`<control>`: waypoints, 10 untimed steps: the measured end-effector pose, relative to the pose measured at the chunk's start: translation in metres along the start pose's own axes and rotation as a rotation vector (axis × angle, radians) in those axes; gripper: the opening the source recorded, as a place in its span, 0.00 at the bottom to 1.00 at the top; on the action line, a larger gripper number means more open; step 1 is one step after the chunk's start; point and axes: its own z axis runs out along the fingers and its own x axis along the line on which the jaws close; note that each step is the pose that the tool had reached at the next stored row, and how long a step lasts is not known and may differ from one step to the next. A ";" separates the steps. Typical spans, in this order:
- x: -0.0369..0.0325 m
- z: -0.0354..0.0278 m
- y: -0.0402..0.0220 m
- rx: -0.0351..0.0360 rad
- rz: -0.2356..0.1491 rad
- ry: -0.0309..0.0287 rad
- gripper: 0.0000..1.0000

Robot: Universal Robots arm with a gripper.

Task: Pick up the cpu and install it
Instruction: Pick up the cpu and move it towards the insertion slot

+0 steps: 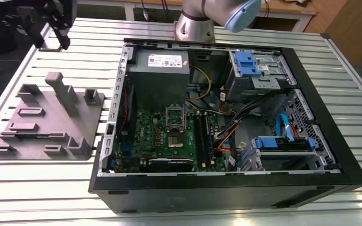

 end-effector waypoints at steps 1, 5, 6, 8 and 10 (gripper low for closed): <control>-0.0044 0.0002 0.0001 0.0000 0.000 0.0000 0.47; -0.0226 0.0008 0.0005 0.0000 0.000 0.0000 0.47; -0.0271 0.0009 0.0006 0.0000 0.000 0.0000 0.47; -0.0361 0.0012 0.0008 0.0001 0.000 0.0001 0.47; -0.0451 0.0015 0.0010 0.0000 0.000 0.0000 0.47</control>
